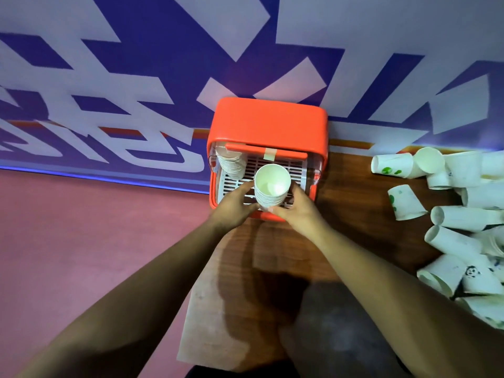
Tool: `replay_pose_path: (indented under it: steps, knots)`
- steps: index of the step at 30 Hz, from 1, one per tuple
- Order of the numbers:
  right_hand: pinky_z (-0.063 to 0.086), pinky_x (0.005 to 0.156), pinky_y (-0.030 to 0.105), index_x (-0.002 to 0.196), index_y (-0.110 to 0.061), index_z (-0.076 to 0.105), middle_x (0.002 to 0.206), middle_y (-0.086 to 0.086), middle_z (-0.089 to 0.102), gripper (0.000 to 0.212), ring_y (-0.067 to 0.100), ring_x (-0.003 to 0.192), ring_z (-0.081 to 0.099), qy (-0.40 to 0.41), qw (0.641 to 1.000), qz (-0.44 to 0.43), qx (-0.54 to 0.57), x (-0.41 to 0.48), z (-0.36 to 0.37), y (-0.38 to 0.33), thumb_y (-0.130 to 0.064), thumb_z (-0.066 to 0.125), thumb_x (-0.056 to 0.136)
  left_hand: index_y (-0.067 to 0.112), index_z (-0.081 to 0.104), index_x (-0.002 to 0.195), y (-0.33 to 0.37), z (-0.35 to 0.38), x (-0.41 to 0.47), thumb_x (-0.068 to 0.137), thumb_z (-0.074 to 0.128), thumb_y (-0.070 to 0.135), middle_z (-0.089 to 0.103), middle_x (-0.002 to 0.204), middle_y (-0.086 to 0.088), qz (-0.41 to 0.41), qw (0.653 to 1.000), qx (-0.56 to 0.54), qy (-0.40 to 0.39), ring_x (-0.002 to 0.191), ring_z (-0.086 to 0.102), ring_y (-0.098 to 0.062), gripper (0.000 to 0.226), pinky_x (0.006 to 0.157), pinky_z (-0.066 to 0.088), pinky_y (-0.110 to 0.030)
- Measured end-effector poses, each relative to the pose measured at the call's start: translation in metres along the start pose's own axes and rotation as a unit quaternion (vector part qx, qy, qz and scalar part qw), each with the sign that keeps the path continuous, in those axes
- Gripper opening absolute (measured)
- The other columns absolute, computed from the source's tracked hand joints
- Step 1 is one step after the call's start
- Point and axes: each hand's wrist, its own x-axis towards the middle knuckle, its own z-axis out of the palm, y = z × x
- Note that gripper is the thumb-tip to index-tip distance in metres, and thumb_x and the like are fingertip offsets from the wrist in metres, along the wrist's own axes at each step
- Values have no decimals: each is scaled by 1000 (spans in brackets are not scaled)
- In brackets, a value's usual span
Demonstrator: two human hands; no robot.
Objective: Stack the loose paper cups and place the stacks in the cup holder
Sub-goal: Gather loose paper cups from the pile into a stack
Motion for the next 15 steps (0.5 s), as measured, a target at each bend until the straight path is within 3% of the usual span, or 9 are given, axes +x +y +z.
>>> replay_pose_path:
  steps: [3, 8, 12, 15]
  knots:
    - [52, 96, 35, 128, -29, 50, 113, -17, 61, 67, 4, 100, 63, 4, 1000, 14, -9, 8, 3, 2, -24, 82, 71, 19, 51, 141, -2, 2, 7, 94, 66, 13, 63, 127, 2, -15, 1000, 6, 0, 109, 65, -14, 50, 89, 46, -22]
    - [52, 93, 33, 131, -23, 49, 115, -9, 63, 67, 13, 105, 63, 14, 999, 23, -19, 23, 8, 7, -19, 82, 73, 13, 55, 137, -2, 6, 16, 93, 66, 10, 64, 123, 3, -50, 998, -5, 26, 106, 62, -9, 46, 86, 44, -18]
    - [53, 95, 39, 128, -28, 48, 117, -8, 65, 66, 11, 104, 65, 24, 999, 28, -13, 35, 13, 6, -19, 82, 72, 14, 59, 133, -5, 6, 25, 93, 66, 11, 68, 117, 1, -64, 996, -26, 53, 105, 66, -14, 41, 89, 50, -26]
    - [53, 94, 39, 128, -27, 48, 118, -6, 66, 67, 12, 105, 64, 41, 999, 29, -18, 44, 16, 5, -25, 81, 71, 13, 60, 134, -5, 5, 29, 95, 64, 13, 68, 124, 1, -79, 993, -72, 51, 111, 65, -11, 39, 88, 47, -21]
